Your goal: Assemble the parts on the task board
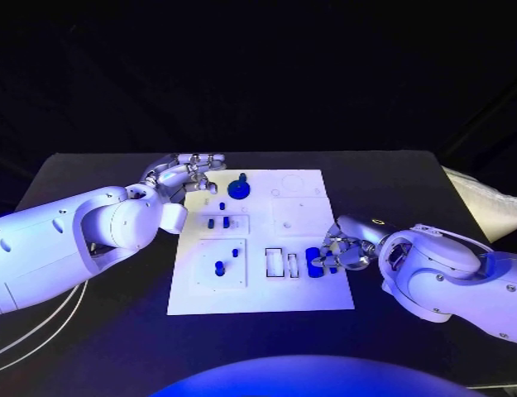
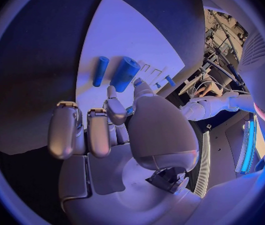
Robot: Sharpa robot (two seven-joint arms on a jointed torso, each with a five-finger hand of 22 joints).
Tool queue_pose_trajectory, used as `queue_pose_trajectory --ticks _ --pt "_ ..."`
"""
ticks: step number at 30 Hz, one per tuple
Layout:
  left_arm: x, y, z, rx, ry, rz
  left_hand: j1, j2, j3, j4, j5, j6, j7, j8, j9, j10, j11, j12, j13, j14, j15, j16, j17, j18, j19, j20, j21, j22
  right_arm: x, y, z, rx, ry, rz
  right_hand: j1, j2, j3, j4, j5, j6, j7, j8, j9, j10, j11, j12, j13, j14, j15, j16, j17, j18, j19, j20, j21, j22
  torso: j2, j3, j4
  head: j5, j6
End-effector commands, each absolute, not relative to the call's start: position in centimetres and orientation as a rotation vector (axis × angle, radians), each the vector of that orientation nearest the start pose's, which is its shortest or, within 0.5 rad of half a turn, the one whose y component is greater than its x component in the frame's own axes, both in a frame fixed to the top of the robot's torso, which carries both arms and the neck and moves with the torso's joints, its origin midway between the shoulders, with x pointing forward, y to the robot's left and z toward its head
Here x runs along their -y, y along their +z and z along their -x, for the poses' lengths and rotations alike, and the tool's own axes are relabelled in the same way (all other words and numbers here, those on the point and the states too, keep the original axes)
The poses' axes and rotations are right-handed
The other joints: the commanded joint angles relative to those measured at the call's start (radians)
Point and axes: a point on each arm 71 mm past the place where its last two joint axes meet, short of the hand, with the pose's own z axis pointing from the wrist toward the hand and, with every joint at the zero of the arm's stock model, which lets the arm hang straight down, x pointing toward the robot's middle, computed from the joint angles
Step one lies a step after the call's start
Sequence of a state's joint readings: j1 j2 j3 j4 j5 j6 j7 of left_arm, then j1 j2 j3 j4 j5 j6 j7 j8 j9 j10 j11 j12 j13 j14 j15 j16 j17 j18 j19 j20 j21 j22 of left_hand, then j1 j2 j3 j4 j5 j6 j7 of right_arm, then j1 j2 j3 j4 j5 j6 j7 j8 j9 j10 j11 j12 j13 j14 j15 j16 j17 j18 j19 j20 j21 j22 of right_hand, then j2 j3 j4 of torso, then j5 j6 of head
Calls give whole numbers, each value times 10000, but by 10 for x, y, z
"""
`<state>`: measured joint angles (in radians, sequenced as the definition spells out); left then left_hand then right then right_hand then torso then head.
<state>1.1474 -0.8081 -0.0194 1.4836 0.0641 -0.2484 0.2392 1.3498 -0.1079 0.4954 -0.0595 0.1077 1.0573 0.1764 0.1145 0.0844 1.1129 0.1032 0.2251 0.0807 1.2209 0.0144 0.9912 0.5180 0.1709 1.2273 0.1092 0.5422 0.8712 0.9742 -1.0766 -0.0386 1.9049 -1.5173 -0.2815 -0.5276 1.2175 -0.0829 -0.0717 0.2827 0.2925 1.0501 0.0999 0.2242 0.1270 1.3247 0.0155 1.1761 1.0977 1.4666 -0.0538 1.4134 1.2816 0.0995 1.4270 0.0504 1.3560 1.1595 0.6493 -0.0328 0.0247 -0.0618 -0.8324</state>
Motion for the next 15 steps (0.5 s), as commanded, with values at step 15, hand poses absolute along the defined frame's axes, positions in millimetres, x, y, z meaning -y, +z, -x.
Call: queue_pose_trajectory --ticks 15 --pt "-199 -212 -487 -15930 -15435 13026 19 104 -57 -1 21 -43 15 48 -10 -53 -3 59 -11 -59 -5 -42 -24 110 -67 14 -33 -18 198 -274 -369 -20194 3767 360 308 357 -132 33 445 4 -62 146 130 71 -25 141 268 578 -58 92 74 -211 75 -24 95 84 -1 0 12 50 -72"
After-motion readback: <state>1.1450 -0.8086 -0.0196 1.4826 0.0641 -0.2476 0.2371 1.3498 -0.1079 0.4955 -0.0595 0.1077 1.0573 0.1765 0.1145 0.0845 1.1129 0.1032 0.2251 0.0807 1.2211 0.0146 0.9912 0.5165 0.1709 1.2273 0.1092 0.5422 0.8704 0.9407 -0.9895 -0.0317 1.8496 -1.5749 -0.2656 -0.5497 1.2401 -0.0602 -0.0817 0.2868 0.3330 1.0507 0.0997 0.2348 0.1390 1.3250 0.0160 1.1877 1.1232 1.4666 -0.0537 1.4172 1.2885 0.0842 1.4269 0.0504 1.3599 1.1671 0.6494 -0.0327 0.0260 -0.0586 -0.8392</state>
